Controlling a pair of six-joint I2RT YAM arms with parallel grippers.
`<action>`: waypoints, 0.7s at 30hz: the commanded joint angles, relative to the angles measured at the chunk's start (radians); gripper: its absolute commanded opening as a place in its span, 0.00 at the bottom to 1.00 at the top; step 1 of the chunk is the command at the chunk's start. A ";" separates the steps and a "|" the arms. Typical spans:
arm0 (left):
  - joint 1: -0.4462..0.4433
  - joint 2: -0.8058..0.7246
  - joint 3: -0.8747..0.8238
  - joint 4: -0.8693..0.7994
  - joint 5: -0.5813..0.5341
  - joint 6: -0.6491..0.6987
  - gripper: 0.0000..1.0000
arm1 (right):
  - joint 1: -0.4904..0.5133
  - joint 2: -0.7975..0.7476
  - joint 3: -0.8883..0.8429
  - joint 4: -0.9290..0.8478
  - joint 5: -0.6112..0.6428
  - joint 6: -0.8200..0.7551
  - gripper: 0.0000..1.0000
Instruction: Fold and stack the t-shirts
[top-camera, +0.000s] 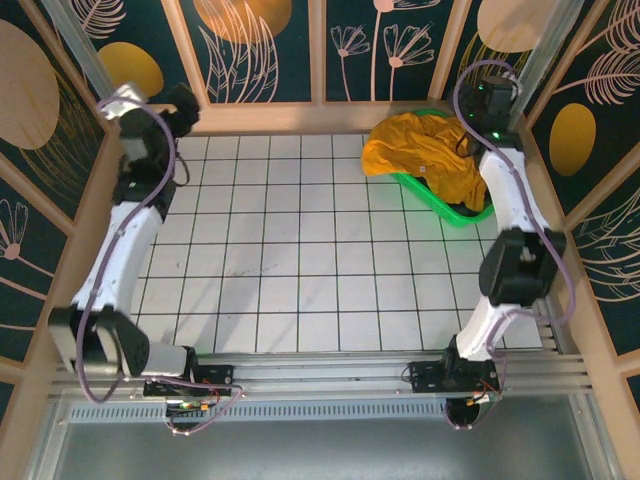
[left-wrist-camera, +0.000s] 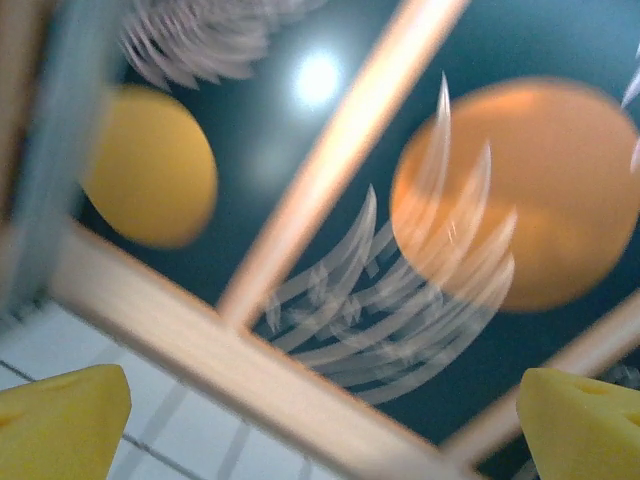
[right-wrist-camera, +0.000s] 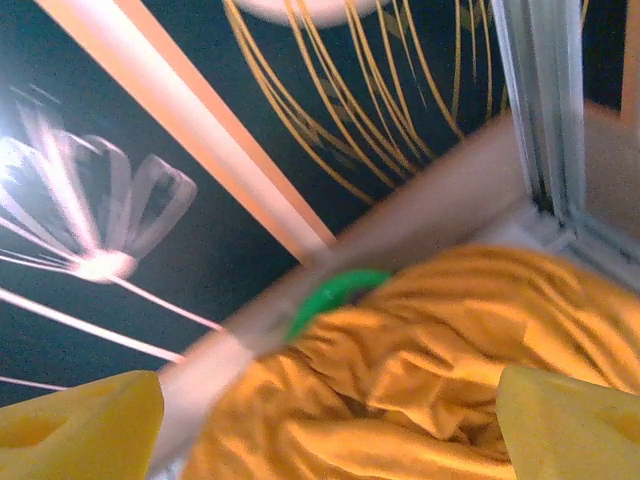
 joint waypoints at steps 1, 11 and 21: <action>-0.101 0.074 0.023 -0.215 0.153 -0.133 0.99 | -0.002 0.174 0.171 -0.314 -0.037 0.036 0.86; -0.266 0.082 -0.033 -0.199 0.194 -0.153 0.85 | -0.021 0.479 0.438 -0.428 -0.073 0.080 0.61; -0.271 0.042 -0.042 -0.208 0.197 -0.153 0.63 | 0.011 0.188 0.238 -0.245 0.040 0.065 0.00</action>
